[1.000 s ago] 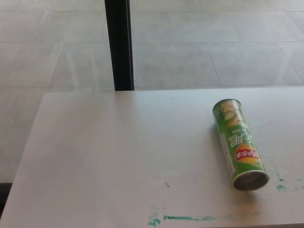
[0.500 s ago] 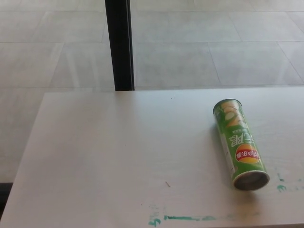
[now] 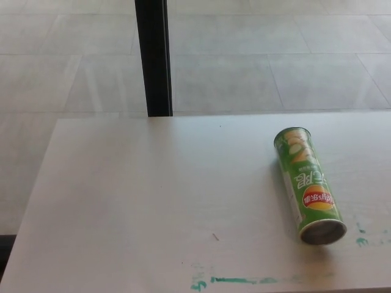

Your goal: Use the right hand as a fist to push the chips tray inside its container kept in the middle of the desk

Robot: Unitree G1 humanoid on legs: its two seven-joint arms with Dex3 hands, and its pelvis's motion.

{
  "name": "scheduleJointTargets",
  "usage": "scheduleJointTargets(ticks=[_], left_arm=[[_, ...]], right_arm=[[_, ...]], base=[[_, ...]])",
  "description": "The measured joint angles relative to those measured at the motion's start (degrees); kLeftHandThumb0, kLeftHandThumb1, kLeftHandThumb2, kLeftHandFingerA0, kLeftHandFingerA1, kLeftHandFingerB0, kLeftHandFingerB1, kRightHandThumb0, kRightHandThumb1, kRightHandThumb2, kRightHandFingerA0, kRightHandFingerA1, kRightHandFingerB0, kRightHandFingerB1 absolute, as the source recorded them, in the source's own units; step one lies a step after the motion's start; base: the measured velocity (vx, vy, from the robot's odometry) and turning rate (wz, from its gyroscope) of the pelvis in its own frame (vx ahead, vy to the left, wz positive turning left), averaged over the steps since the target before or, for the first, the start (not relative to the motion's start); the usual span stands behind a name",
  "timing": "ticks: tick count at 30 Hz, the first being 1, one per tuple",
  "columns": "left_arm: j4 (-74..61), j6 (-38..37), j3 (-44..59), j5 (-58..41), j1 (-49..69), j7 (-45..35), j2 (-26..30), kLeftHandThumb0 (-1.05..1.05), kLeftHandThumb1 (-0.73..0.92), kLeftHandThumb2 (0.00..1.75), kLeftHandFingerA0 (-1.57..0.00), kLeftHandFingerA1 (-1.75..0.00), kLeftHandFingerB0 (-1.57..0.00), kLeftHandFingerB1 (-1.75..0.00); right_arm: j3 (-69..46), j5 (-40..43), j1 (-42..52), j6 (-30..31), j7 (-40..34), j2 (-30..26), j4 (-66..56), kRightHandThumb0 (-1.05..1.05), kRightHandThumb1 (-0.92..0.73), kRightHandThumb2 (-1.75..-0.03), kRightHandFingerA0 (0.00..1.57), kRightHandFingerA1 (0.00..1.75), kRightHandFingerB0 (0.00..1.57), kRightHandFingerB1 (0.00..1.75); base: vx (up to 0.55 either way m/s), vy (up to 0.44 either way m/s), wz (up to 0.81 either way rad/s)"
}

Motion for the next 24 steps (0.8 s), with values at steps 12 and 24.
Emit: scheduleJointTargets(ticks=[12, 24], left_arm=[[-0.15, 0.00, -0.07, -0.24, 0.05, 0.25, -0.35, -0.66, 0.69, 1.05, -0.50, -0.65, -0.37, -0.56], [-0.17, -0.02, -0.21, -0.76, 0.68, 0.33, -0.37, -0.65, 0.66, 1.03, -0.48, -0.65, -0.38, -0.57]], right_arm=[[5.41, 3.16, 0.91, -2.65, -0.11, -0.52, 1.53, -0.57, -0.76, -0.63, 0.83, 0.74, 0.70, 0.51], [9.02, 4.52, 1.61, -3.67, -0.73, -0.96, 2.16, -0.61, -0.75, -0.63, 0.86, 0.72, 0.77, 0.54]], base=[[0.00, 0.000, 0.00], [0.00, 0.000, 0.00]])
